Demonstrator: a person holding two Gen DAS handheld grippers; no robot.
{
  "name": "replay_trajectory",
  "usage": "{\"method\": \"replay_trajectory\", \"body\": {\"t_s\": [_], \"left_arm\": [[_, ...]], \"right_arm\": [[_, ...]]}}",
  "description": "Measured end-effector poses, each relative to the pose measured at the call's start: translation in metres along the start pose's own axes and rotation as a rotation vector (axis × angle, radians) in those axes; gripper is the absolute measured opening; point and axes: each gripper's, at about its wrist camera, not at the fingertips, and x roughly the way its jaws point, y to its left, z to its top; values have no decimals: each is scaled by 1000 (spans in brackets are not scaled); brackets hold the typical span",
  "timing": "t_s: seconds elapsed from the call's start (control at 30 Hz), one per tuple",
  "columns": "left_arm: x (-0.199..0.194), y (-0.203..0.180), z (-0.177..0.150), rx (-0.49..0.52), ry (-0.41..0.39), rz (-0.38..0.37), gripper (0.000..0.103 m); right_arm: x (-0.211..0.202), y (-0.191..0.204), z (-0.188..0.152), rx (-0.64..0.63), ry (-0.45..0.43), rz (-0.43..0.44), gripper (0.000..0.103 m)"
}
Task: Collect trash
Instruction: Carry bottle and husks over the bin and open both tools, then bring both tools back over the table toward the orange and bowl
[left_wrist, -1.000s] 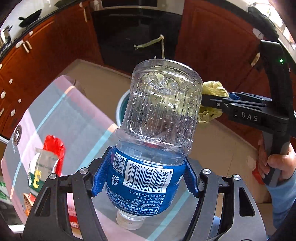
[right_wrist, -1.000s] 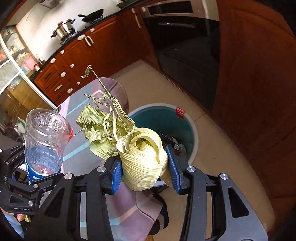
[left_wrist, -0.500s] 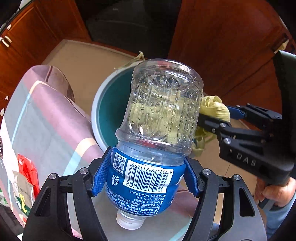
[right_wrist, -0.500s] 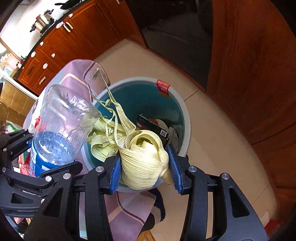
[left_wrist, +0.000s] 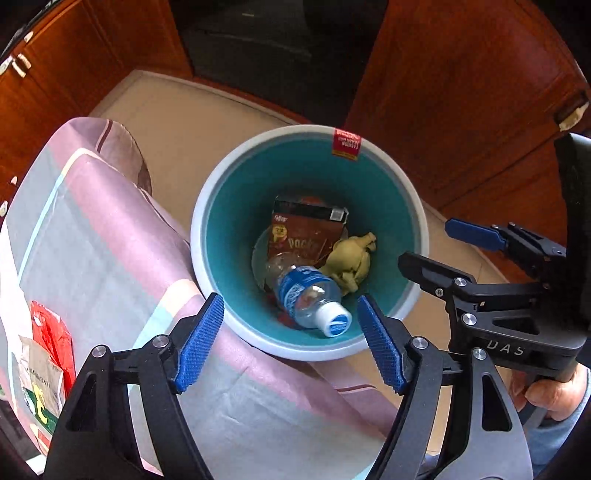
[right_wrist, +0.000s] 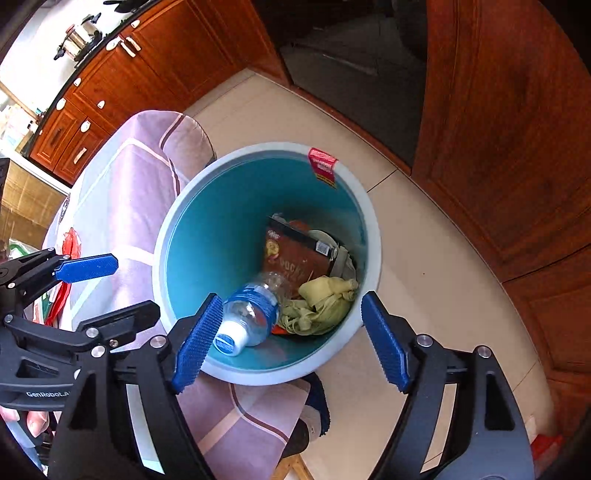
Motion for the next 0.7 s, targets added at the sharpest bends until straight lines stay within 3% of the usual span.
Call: {"method": "replay_trajectory", "body": {"t_s": [0.2, 0.43, 0.7], "left_arm": [[-17, 1, -5, -16, -27, -8, 78], [-45, 3, -17, -33, -93, -19, 93], [-72, 10, -43, -55, -144, -42, 95]], "right_arm": [[-2, -3, -2, 29, 25, 4, 84], [-17, 3, -6, 39, 22, -11, 85], [-41, 25, -15, 23, 10, -21, 87]]}}
